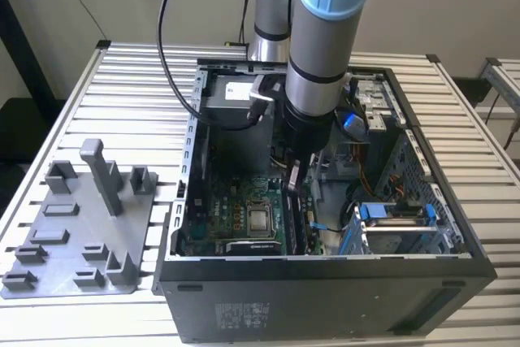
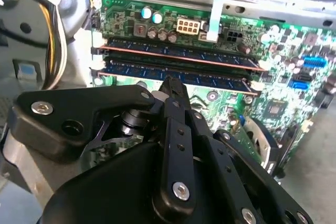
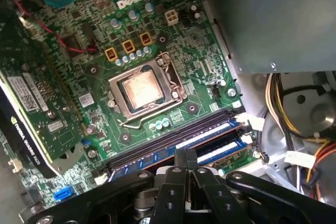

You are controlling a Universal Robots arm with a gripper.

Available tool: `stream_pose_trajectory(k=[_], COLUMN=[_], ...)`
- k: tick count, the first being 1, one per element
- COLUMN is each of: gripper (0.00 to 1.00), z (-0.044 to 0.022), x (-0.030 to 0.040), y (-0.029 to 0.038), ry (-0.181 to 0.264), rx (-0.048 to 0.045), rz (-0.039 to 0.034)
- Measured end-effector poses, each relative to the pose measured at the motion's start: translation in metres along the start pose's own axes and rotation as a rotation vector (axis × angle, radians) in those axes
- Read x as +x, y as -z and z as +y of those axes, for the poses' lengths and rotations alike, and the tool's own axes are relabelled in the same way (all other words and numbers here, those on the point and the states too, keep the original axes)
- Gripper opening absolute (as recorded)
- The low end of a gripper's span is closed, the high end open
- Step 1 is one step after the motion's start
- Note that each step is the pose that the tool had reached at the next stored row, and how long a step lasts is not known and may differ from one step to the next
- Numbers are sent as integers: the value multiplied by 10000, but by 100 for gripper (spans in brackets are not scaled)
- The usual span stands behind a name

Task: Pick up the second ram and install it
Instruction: 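Press down the second ram until it locks into place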

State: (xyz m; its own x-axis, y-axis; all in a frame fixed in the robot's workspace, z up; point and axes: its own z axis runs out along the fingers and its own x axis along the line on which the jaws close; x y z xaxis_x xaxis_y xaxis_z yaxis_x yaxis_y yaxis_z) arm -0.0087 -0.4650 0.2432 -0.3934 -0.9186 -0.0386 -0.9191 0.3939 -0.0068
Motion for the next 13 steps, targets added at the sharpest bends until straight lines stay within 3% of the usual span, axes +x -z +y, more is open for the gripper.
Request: stream_pose_trajectory(k=[13], gripper=[11], z=[5], x=[3], y=[-22], ry=[2197], rx=[27], rz=[-59])
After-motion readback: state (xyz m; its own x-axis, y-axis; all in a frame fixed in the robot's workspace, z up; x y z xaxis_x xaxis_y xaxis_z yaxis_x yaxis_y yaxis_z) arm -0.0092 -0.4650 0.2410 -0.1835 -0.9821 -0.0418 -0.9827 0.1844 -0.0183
